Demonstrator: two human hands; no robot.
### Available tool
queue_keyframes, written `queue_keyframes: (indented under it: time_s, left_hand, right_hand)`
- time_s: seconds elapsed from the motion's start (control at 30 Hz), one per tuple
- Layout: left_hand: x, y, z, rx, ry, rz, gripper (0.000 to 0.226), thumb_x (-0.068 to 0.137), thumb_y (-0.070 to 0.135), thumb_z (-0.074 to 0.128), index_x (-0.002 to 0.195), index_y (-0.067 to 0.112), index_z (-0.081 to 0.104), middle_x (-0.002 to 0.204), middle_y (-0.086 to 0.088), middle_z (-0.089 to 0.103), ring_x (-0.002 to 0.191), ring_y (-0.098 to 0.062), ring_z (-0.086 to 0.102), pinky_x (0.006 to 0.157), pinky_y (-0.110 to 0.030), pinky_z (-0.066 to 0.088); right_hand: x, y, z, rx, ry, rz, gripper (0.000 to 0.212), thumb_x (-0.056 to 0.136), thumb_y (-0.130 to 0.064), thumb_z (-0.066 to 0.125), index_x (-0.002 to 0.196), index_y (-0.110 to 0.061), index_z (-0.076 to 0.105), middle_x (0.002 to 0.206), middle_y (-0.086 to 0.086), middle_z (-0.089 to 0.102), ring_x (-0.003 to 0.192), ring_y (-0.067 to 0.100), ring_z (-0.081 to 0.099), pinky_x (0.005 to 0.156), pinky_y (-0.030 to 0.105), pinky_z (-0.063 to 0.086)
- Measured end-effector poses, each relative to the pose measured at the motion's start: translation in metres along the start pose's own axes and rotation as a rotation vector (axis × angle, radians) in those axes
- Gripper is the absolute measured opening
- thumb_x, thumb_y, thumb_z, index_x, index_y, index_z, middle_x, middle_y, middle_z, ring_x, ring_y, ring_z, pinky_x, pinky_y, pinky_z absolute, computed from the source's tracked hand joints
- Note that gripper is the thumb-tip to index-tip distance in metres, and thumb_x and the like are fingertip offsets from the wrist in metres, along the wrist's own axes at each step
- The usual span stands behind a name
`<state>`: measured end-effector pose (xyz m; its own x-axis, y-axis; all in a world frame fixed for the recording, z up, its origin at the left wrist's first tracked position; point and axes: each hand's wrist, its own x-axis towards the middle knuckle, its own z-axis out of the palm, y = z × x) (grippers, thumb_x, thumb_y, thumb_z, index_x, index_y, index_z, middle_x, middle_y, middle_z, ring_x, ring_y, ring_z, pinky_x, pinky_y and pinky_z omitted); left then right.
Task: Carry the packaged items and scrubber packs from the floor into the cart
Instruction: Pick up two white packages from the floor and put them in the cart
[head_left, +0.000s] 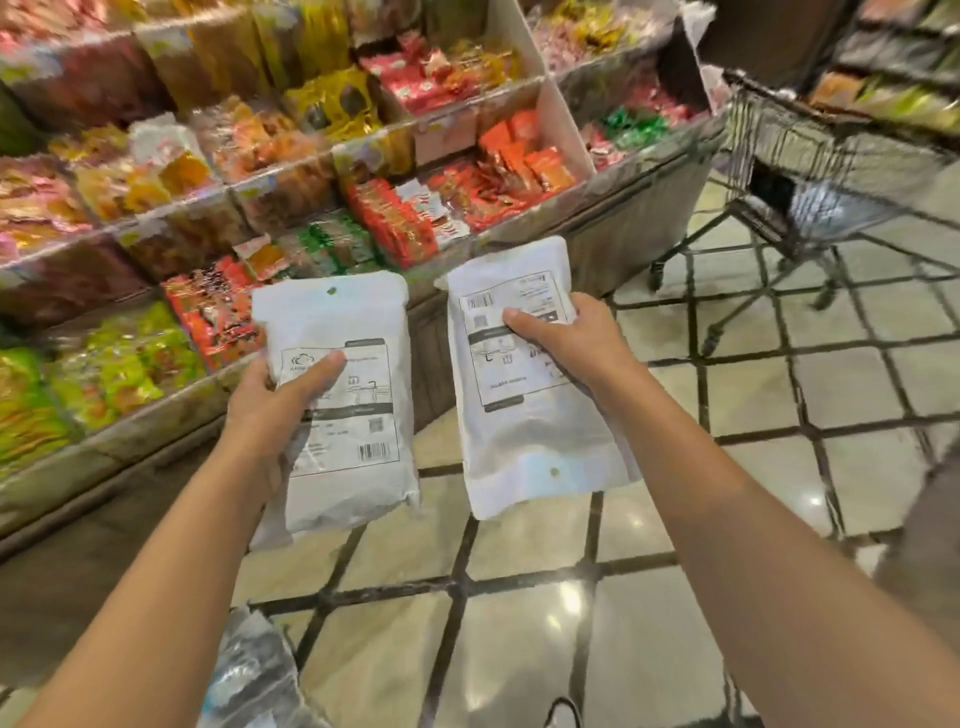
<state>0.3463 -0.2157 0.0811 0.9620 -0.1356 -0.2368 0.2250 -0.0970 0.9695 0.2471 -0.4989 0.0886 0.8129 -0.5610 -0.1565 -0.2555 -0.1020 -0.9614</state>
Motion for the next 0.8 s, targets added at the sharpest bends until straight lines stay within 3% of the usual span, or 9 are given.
queue_keyframes:
  time_s: [0.13, 0.23, 0.33, 0.43, 0.5, 0.63, 0.8]
  left_hand:
    - [0.007, -0.001, 0.077, 0.047, -0.106, 0.005, 0.063, 0.075, 0.04, 0.092, 0.129, 0.017, 0.068, 0.113, -0.006, 0.08, 0.102, -0.03, 0.078, 0.087, -0.049, 0.062]
    - [0.012, 0.0, 0.134, 0.061, -0.197, -0.025, 0.084, 0.056, 0.054, 0.095, 0.129, 0.023, 0.067, 0.116, -0.005, 0.08, 0.101, -0.031, 0.078, 0.089, -0.058, 0.061]
    - [0.015, 0.001, 0.193, 0.082, -0.297, -0.033, 0.075, 0.067, 0.05, 0.093, 0.131, 0.022, 0.067, 0.115, -0.004, 0.08, 0.1, -0.03, 0.079, 0.086, -0.055, 0.062]
    - [0.015, 0.004, 0.255, 0.112, -0.383, -0.014, 0.051, 0.083, 0.037, 0.087, 0.127, 0.019, 0.069, 0.111, -0.003, 0.081, 0.098, -0.026, 0.079, 0.083, -0.047, 0.063]
    - [0.016, 0.007, 0.294, 0.122, -0.445, 0.003, 0.041, 0.084, 0.036, 0.087, 0.118, 0.021, 0.071, 0.109, -0.002, 0.081, 0.096, -0.024, 0.079, 0.082, -0.044, 0.062]
    - [0.025, 0.012, 0.372, 0.16, -0.601, 0.025, 0.086, 0.058, 0.055, 0.094, 0.132, 0.019, 0.068, 0.117, -0.005, 0.08, 0.103, -0.026, 0.078, 0.087, -0.049, 0.062]
    - [0.044, 0.013, 0.468, 0.182, -0.751, 0.028, 0.09, 0.058, 0.056, 0.095, 0.134, 0.017, 0.066, 0.118, -0.006, 0.079, 0.103, -0.028, 0.078, 0.086, -0.05, 0.062]
  right_hand:
    - [0.003, 0.022, -0.082, 0.036, 0.085, 0.028, 0.067, 0.062, -0.058, 0.088, 0.116, -0.022, 0.073, 0.106, -0.004, 0.081, 0.093, 0.017, 0.079, 0.089, 0.046, 0.064]
    - [0.0, 0.037, -0.138, 0.098, 0.166, 0.039, 0.047, 0.077, -0.04, 0.091, 0.116, -0.019, 0.072, 0.106, -0.003, 0.081, 0.092, 0.016, 0.08, 0.089, 0.045, 0.065]
    - [-0.006, 0.05, -0.19, 0.11, 0.247, 0.059, 0.03, 0.084, -0.033, 0.088, 0.107, -0.022, 0.071, 0.105, -0.002, 0.081, 0.092, 0.015, 0.079, 0.088, 0.042, 0.065]
    - [-0.008, 0.064, -0.236, 0.137, 0.347, 0.083, 0.036, 0.081, -0.035, 0.09, 0.11, -0.023, 0.071, 0.105, -0.003, 0.081, 0.093, 0.015, 0.079, 0.089, 0.043, 0.065]
    - [-0.012, 0.071, -0.264, 0.15, 0.411, 0.106, 0.032, 0.083, -0.034, 0.089, 0.108, -0.025, 0.071, 0.103, -0.005, 0.081, 0.09, 0.012, 0.079, 0.087, 0.04, 0.065]
    - [-0.014, 0.088, -0.315, 0.17, 0.551, 0.146, 0.029, 0.082, -0.036, 0.089, 0.103, -0.026, 0.071, 0.1, -0.007, 0.081, 0.091, 0.012, 0.079, 0.087, 0.038, 0.064]
    - [0.001, 0.105, -0.369, 0.164, 0.71, 0.179, 0.027, 0.083, -0.038, 0.088, 0.101, -0.028, 0.071, 0.1, -0.007, 0.08, 0.089, 0.011, 0.078, 0.079, 0.032, 0.064]
